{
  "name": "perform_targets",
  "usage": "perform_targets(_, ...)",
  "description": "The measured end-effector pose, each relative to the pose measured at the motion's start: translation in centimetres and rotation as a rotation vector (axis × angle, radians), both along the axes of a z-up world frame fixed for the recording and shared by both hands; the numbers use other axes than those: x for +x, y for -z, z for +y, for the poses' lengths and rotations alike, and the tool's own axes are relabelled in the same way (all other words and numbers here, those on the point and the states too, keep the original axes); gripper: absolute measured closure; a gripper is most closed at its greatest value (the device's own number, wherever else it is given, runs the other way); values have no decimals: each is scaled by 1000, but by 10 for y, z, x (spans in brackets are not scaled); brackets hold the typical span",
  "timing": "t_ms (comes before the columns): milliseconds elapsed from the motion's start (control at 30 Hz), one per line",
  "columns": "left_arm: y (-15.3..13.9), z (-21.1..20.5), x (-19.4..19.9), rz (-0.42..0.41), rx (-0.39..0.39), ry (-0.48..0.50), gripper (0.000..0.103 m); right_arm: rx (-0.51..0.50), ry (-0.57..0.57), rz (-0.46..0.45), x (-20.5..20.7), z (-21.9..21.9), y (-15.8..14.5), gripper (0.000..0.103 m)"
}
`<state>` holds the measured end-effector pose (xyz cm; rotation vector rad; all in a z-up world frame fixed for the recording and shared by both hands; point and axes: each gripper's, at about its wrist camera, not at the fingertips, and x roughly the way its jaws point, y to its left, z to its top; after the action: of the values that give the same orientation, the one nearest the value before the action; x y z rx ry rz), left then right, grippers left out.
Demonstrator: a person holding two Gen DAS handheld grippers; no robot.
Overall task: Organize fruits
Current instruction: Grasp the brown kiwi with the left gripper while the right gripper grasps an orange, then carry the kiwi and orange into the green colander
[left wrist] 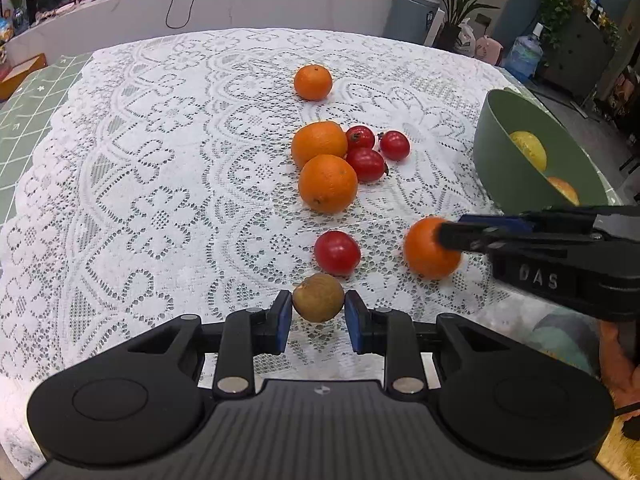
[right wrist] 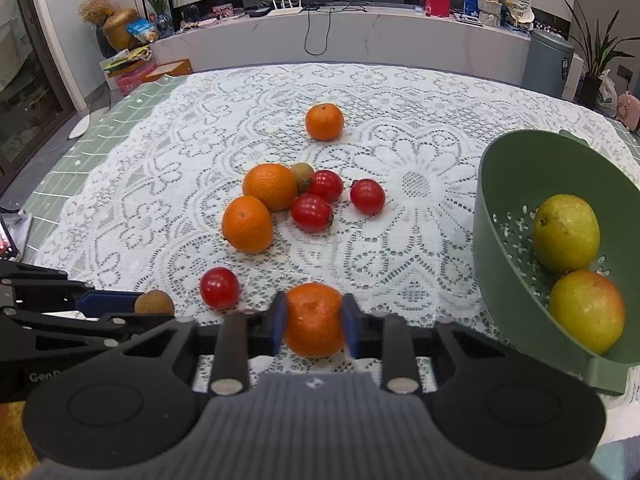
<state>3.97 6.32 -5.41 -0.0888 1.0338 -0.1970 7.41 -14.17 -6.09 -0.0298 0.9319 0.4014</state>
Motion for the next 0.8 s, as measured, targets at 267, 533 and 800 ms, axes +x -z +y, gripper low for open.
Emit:
perform_targets(267, 1, -3, -3, 8, 2, -4, 72, -8, -15, 24, -2, -2, 1, 88)
perform_targets(533, 1, -1, -3, 10, -2, -8, 72, -1, 0, 62, 1, -4, 4, 32)
perform_targets(800, 2, 0, -2, 10, -16, -3, 72, 66, -14, 167, 15, 0, 18, 39)
